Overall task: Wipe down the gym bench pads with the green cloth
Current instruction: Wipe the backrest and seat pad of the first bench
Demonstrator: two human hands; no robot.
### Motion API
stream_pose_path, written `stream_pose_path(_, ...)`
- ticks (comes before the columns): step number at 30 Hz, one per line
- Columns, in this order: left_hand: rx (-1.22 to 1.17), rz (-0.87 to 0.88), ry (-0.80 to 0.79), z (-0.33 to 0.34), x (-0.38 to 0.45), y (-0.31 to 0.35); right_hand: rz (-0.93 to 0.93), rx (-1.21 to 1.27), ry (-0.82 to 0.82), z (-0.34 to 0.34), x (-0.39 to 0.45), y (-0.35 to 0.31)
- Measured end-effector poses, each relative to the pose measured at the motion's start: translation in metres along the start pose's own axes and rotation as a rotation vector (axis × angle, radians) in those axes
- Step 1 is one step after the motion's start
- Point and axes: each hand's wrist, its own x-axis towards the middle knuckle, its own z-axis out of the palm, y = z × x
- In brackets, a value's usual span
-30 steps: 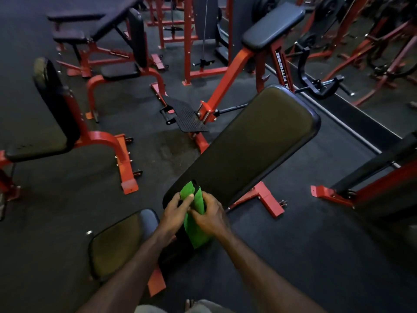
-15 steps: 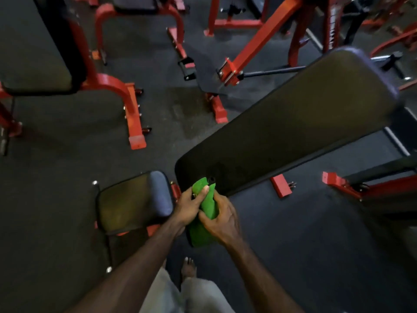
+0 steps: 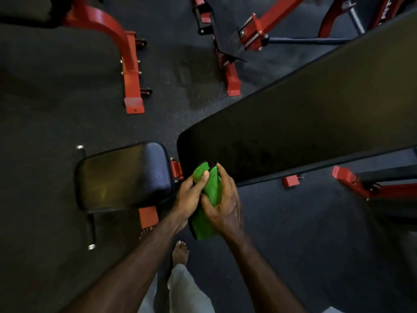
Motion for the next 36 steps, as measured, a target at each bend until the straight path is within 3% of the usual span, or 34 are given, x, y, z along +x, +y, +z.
stream_pose_path(3,-0.023,-0.032,-0.038,0.003,0.007,0.002,0.007,-0.005,0.004,-0.009,0.005,0.001)
stream_pose_path(6,0.046,-0.039,-0.032,0.004,0.016,-0.005,0.004,-0.166,-0.014,-0.029,0.019,0.008)
stream_pose_path(11,0.171,-0.008,0.036,-0.008,0.025,-0.023,-0.030,-0.616,0.243,-0.097,0.092,0.026)
stream_pose_path(13,0.194,0.015,0.046,-0.011,0.032,-0.039,-0.101,-0.767,0.269,-0.097,0.110,0.034)
stream_pose_path(16,0.228,0.041,0.080,-0.010,0.045,-0.060,-0.281,-0.938,0.081,-0.054,0.105,0.049)
stream_pose_path(20,0.233,0.041,0.112,-0.014,0.050,-0.068,-0.475,-0.964,-0.277,-0.019,0.094,0.051)
stream_pose_path(22,0.228,0.036,0.110,-0.017,0.046,-0.065,-0.459,-0.973,-0.197,-0.037,0.115,0.039)
stream_pose_path(25,0.227,0.047,0.096,-0.022,0.045,-0.060,-0.246,-0.977,0.067,-0.073,0.166,0.017)
stream_pose_path(27,0.223,0.051,0.091,-0.025,0.048,-0.060,-0.189,-0.943,0.138,-0.072,0.174,0.016)
stream_pose_path(29,0.228,0.063,0.103,-0.027,0.051,-0.062,-0.282,-0.931,0.084,-0.042,0.146,0.030)
stream_pose_path(33,0.259,0.065,0.119,-0.027,0.054,-0.062,-0.497,-0.951,-0.294,0.004,0.073,0.067)
stream_pose_path(36,0.282,0.072,0.120,-0.026,0.054,-0.058,-0.448,-0.954,-0.226,-0.017,0.092,0.057)
